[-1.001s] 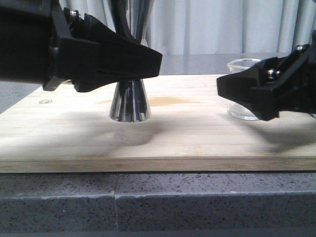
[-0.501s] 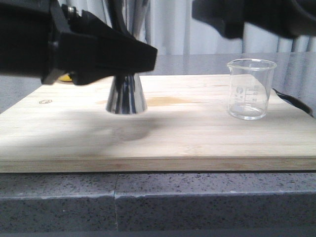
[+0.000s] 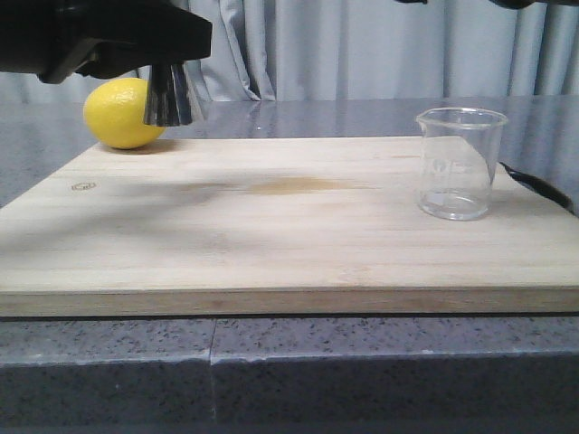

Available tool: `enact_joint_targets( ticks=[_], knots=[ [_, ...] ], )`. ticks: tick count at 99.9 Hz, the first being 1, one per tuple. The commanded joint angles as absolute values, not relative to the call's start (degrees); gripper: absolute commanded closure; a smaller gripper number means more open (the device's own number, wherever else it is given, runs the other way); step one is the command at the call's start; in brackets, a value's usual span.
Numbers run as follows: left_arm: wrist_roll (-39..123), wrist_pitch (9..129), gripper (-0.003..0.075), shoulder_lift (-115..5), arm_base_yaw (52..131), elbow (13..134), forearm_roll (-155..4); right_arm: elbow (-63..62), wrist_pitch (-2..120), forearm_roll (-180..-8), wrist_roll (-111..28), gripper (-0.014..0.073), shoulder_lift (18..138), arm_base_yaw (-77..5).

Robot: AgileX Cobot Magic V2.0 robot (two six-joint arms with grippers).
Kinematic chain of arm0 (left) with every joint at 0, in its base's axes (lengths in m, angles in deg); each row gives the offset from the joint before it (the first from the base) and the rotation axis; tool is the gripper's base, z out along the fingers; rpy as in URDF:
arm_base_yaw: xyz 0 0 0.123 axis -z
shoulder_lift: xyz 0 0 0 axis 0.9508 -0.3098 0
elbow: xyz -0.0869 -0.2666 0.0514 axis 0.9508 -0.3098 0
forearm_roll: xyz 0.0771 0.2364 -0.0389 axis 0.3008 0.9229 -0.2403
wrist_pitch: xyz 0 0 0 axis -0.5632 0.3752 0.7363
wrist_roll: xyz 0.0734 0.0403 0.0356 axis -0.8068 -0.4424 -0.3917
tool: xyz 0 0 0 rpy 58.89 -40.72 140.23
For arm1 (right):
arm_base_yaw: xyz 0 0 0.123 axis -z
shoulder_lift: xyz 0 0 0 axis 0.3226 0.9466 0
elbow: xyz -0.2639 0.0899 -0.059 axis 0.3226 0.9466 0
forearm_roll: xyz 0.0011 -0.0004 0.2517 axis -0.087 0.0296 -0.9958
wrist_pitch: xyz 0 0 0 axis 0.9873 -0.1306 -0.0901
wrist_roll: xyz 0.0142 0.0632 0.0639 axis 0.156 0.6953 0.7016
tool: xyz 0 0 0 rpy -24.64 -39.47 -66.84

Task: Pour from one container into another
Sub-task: 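Open the right gripper, release the beaker and withdraw, then lower the jigger onto the board with the left gripper and release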

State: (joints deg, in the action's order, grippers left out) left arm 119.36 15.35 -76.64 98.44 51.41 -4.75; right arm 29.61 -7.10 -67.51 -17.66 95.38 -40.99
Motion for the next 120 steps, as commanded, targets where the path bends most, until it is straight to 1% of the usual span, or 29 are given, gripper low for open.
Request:
enact_joint_targets(
  ticks=[1,22,53,85,120],
  knots=[
    [119.56,10.05,0.0739,-77.32,97.96,53.78,-6.68,27.71,-13.64,-67.33,-17.59,-0.0073,93.74,-41.01],
    [118.28,8.07,0.0739,-82.54,97.96,55.67,-4.35,27.71,-14.07,-67.33,-17.59,-0.0073,93.74,-41.01],
    [115.44,7.44,0.0739,-85.61,97.96,56.14,-4.35,27.71,-14.55,-67.33,-17.59,-0.0073,93.74,-41.01],
    [112.17,2.52,0.0739,-88.83,97.94,56.14,-9.58,27.71,-14.91,-67.33,-17.59,-0.0073,93.74,-41.01],
    [111.93,1.58,0.0739,-91.24,97.94,56.14,-9.93,27.71,-14.91,-67.33,-17.59,-0.0073,93.74,-41.01]
  ],
)
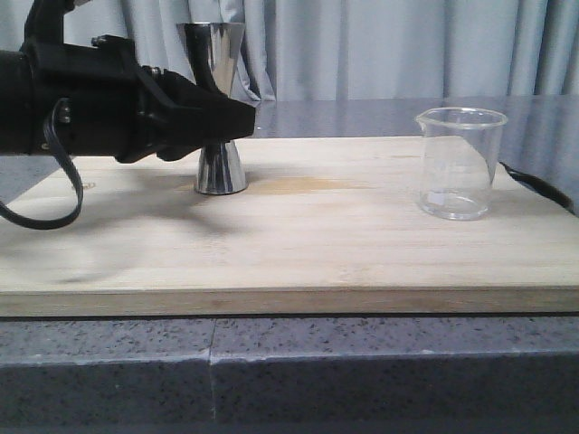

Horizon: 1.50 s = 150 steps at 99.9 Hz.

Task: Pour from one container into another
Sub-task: 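Lower the jigger onto the board with the left gripper and release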

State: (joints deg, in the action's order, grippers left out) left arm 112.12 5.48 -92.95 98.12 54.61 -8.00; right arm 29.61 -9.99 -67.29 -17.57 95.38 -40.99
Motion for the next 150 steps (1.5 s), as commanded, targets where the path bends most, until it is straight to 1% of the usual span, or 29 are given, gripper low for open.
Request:
enact_joint_targets(
  ticks=[1,98,103,127,150],
  knots=[
    [111.93,1.58,0.0739,-91.24,97.94,56.14,-9.93,27.71,-14.91,-67.33,-17.59,-0.0073,93.74,-41.01],
    [110.54,1.58,0.0732,-91.24,97.94,56.14,-9.74,27.71,-15.35,-67.33,-17.59,-0.0073,93.74,-41.01],
    [110.54,1.58,0.0711,-91.24,97.94,56.14,-9.74,27.71,-15.35,-67.33,-17.59,-0.0073,93.74,-41.01],
    [110.54,1.58,0.0531,-91.24,97.94,56.14,-9.58,27.71,-15.35,-67.33,-17.59,-0.0073,93.74,-41.01],
    [110.54,1.58,0.0418,-91.24,97.94,56.14,-9.58,27.71,-15.45,-67.43,-17.59,-0.0073,93.74,-41.01]
  ],
)
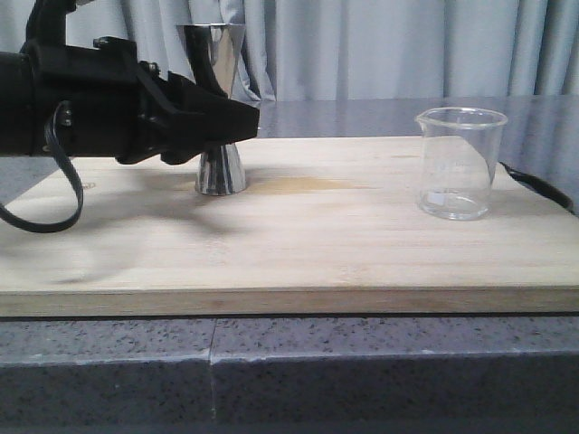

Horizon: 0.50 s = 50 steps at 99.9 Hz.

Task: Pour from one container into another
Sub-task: 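Lower the jigger onto the board with the left gripper and release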

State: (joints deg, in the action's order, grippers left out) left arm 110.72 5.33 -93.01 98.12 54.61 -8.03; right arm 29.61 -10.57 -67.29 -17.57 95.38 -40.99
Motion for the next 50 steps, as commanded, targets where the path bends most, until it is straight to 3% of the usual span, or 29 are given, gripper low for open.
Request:
enact_joint_targets(
  ticks=[1,31,50],
  knots=[
    [110.54,1.58,0.0409,-91.24,97.94,56.14,-9.58,27.71,-15.45,-67.43,-17.59,-0.0073,93.74,-41.01],
    [110.54,3.29,0.0179,-91.0,97.94,56.14,-10.14,27.71,-15.45,-67.54,-17.59,-0.0073,93.74,-41.01],
    [112.48,11.55,0.016,-87.83,97.94,56.14,-10.14,27.71,-15.89,-67.63,-17.59,-0.0073,93.74,-41.01]
  ],
)
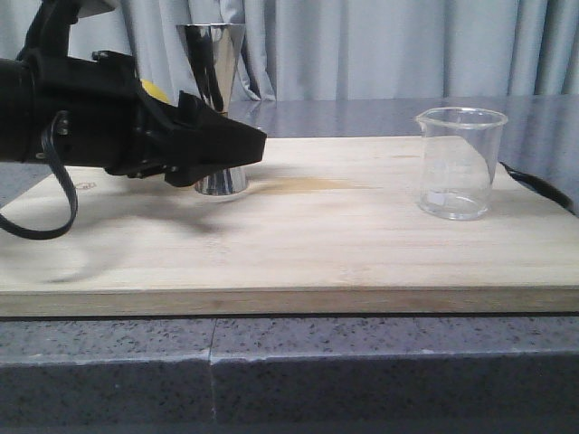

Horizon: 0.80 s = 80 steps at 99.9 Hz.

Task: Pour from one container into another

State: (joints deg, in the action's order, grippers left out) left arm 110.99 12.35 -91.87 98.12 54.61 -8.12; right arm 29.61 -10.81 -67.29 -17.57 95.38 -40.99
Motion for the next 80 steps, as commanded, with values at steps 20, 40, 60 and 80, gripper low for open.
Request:
enact_joint_targets(
  ticks=[20,40,60,80],
  knots=[
    [119.32,16.6,0.016,-82.31,97.94,56.14,-7.8,27.71,-16.95,-67.89,-17.59,-0.0073,93.74,-41.01],
    [137.8,21.43,0.0161,-77.31,97.94,56.14,7.3,27.71,-17.58,-68.41,-17.59,-0.0073,93.74,-41.01],
    [151.89,22.44,0.0162,-71.7,97.94,56.14,22.87,27.71,-17.66,-68.45,-17.59,-0.0073,93.74,-41.01],
    [164.85,30.18,0.0162,-63.22,97.94,56.14,39.22,27.71,-17.53,-72.35,-17.59,-0.0073,93.74,-41.01]
  ],
)
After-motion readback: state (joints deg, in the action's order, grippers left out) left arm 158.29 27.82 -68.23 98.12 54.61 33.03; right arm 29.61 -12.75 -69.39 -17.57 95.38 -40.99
